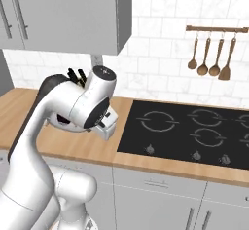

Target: Take the meat container that has the fish and place it on the second highest rack of the freezer. Then take the vegetable container that has the carrot and eggplant and place it on the highest rack of the freezer.

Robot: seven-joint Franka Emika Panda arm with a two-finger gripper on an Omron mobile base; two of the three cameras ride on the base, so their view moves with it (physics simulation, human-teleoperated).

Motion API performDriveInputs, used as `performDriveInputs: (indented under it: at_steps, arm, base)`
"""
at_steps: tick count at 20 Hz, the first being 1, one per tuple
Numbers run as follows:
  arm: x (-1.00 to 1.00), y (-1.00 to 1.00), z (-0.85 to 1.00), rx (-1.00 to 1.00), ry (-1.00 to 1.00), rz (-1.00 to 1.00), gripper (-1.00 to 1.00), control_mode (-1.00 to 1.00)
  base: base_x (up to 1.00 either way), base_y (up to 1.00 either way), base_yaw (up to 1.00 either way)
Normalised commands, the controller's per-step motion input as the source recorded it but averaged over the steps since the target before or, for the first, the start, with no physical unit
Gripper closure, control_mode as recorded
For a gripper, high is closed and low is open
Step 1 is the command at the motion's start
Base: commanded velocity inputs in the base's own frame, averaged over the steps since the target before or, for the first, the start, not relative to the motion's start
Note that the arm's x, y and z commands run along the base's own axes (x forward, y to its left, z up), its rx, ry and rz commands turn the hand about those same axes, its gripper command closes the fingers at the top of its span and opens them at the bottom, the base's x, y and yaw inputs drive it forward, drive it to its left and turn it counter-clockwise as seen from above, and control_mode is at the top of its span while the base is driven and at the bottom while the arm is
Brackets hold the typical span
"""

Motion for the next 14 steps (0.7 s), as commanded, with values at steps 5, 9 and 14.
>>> performDriveInputs:
  at_steps: [5,9,14]
  arm:
    - [0.00,0.00,0.00,0.00,0.00,0.00,1.00,1.00]
    - [0.00,0.00,0.00,0.00,0.00,0.00,1.00,1.00]
    - [0.00,0.00,0.00,0.00,0.00,0.00,1.00,1.00]
  base:
    - [-1.00,0.09,0.14]
    - [-0.85,0.65,0.59]
    - [-0.42,0.96,0.73]
